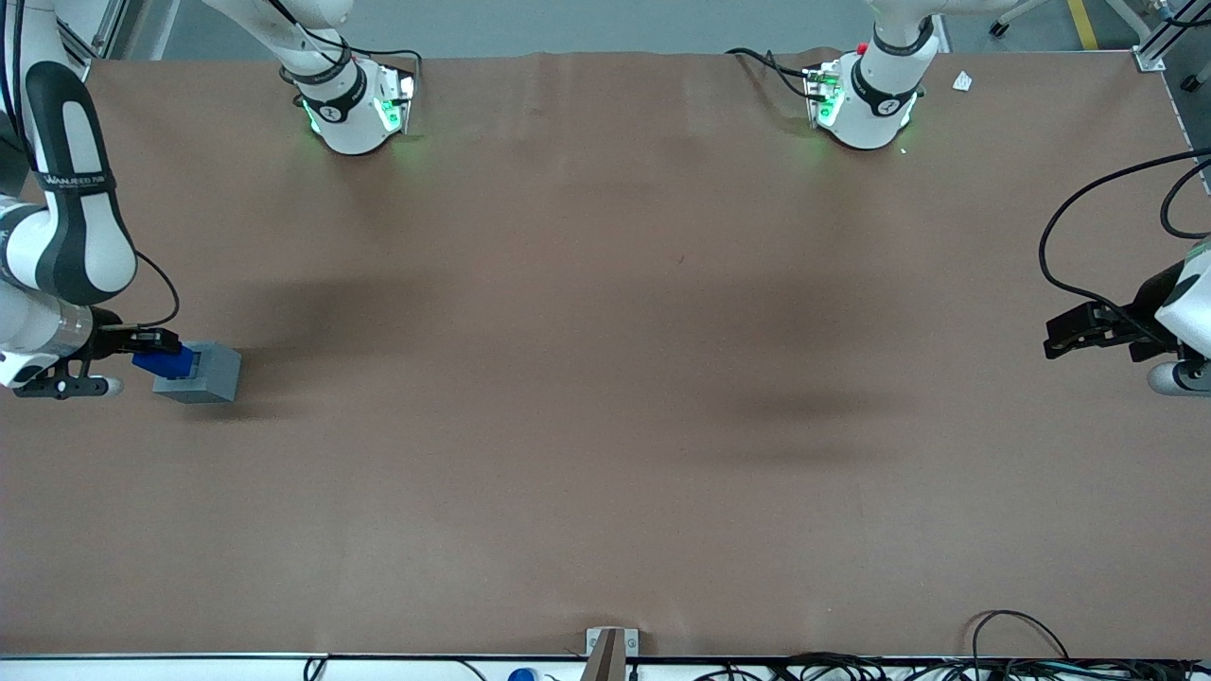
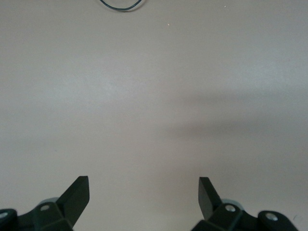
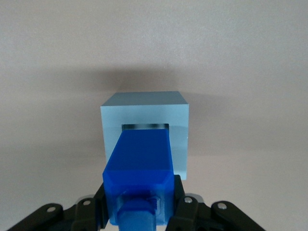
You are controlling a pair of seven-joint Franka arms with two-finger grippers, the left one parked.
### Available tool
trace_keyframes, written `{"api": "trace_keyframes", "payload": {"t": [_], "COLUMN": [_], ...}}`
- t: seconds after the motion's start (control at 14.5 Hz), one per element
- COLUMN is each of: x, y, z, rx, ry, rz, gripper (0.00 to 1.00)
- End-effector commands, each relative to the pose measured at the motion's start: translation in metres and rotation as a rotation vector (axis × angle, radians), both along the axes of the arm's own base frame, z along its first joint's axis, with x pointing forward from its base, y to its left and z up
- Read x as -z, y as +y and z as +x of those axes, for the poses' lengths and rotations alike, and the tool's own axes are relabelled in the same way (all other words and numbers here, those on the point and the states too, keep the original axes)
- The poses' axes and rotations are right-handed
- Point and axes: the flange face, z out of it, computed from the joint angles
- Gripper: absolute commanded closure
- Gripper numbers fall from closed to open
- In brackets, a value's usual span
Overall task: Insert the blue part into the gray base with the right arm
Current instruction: 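Align the blue block over the base opening and lower it in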
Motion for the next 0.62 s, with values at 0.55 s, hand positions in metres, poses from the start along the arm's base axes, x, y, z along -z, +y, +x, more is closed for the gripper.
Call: {"api": "trace_keyframes", "payload": {"t": [0.55], "x": [0.0015], "y": [-0.0002], "z": [-0.009], "rx": [0.004], "ry": [-0.005], "rz": [0.021], "gripper": [0.94]}}
